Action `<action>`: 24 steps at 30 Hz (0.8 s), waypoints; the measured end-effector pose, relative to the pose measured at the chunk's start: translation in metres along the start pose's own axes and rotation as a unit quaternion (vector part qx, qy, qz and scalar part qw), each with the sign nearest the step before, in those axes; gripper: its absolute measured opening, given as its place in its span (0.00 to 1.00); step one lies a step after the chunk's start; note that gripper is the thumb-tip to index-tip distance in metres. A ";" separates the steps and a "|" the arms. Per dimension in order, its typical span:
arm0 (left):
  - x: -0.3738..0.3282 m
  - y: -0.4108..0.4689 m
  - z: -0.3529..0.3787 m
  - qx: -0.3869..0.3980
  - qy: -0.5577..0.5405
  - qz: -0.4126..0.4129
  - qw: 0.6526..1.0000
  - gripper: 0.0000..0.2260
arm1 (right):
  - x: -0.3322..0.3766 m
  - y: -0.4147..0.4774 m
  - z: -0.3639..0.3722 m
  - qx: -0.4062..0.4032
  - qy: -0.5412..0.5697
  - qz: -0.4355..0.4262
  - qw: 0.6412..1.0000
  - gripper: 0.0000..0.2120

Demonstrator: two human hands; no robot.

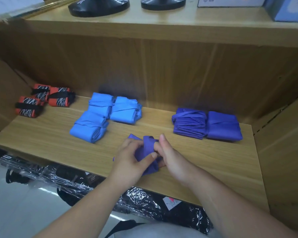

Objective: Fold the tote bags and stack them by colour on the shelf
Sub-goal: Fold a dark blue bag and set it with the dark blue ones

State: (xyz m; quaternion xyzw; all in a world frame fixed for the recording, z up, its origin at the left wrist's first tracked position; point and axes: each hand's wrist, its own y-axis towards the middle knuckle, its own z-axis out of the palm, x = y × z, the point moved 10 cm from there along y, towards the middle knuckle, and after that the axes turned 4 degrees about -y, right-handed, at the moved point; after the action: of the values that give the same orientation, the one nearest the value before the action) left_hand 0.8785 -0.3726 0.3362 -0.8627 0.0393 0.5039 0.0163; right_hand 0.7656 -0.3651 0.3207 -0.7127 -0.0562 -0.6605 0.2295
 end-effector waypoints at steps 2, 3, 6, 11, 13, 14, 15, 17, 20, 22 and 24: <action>0.003 -0.001 -0.003 -0.034 -0.032 -0.017 0.999 0.14 | -0.003 -0.001 0.001 0.015 -0.003 -0.004 1.000 0.43; 0.001 -0.001 -0.005 -0.050 -0.051 -0.025 0.997 0.09 | -0.005 -0.001 0.002 0.025 -0.011 -0.008 1.000 0.43; 0.006 0.002 -0.003 -0.043 -0.102 -0.050 0.993 0.11 | -0.006 -0.003 -0.004 0.011 -0.004 -0.013 1.000 0.30; 0.011 0.002 0.002 0.008 -0.180 -0.120 0.976 0.08 | -0.015 -0.009 -0.029 -0.104 0.038 -0.014 0.994 0.05; 0.013 0.001 0.003 0.022 -0.226 -0.151 0.962 0.10 | -0.019 -0.009 -0.034 -0.126 0.032 -0.006 0.992 0.03; 0.013 -0.001 0.002 0.026 -0.248 -0.171 0.953 0.12 | -0.021 -0.008 -0.035 -0.135 0.024 -0.005 0.991 0.07; 0.014 -0.003 0.002 0.030 -0.262 -0.184 0.947 0.12 | -0.021 -0.007 -0.037 -0.147 0.013 -0.004 0.989 0.09; 0.016 -0.005 0.001 0.031 -0.277 -0.205 0.938 0.13 | -0.022 -0.006 -0.040 -0.166 -0.010 -0.004 0.986 0.12; 0.014 -0.007 0.000 0.027 -0.292 -0.215 0.931 0.12 | -0.026 -0.001 -0.038 -0.168 -0.011 -0.001 0.986 0.10; 0.015 -0.007 -0.002 0.020 -0.298 -0.215 0.930 0.04 | -0.027 0.001 -0.037 -0.170 -0.020 -0.002 0.985 0.10; 0.016 -0.005 -0.004 0.019 -0.298 -0.212 0.931 0.12 | -0.029 0.003 -0.037 -0.168 -0.029 -0.002 0.985 0.08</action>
State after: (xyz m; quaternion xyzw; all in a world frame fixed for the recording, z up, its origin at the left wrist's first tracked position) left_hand 0.8902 -0.3685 0.3242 -0.6608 -0.1414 0.7217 0.1499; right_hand 0.7290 -0.3761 0.2925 -0.7598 0.0477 -0.6401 0.1036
